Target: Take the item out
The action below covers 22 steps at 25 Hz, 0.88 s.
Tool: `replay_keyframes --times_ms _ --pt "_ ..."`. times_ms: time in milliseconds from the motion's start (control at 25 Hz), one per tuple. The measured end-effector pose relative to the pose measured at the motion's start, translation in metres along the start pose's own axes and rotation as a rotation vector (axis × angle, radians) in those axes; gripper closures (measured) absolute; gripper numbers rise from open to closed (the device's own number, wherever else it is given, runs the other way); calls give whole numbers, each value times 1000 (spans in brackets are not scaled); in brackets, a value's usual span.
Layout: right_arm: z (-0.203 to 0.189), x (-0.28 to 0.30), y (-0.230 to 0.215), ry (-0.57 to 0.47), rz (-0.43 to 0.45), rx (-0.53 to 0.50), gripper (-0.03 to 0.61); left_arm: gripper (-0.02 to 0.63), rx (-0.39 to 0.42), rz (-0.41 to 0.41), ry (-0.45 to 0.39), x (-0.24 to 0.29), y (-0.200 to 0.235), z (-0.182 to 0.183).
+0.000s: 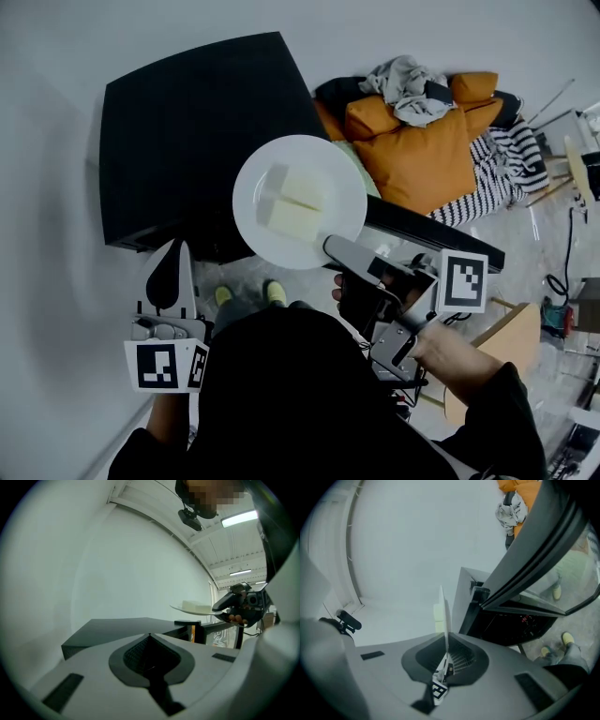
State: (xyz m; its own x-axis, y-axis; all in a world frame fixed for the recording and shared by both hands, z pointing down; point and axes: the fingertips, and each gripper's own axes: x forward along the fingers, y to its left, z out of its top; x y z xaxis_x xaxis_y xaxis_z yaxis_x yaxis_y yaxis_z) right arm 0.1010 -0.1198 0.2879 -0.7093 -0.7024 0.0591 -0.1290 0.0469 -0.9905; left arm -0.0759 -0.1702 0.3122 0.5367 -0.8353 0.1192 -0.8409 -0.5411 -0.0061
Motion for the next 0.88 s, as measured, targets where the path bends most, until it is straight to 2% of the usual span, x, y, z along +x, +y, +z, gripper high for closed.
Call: replay_keyframes --times_ms 200,880 --pt "7 -1 0 5 -15 -16 558 606 -2 -14 -3 11 -6 9" --pt "-5 5 10 30 -20 1 558 606 -2 13 7 -6 1 22"
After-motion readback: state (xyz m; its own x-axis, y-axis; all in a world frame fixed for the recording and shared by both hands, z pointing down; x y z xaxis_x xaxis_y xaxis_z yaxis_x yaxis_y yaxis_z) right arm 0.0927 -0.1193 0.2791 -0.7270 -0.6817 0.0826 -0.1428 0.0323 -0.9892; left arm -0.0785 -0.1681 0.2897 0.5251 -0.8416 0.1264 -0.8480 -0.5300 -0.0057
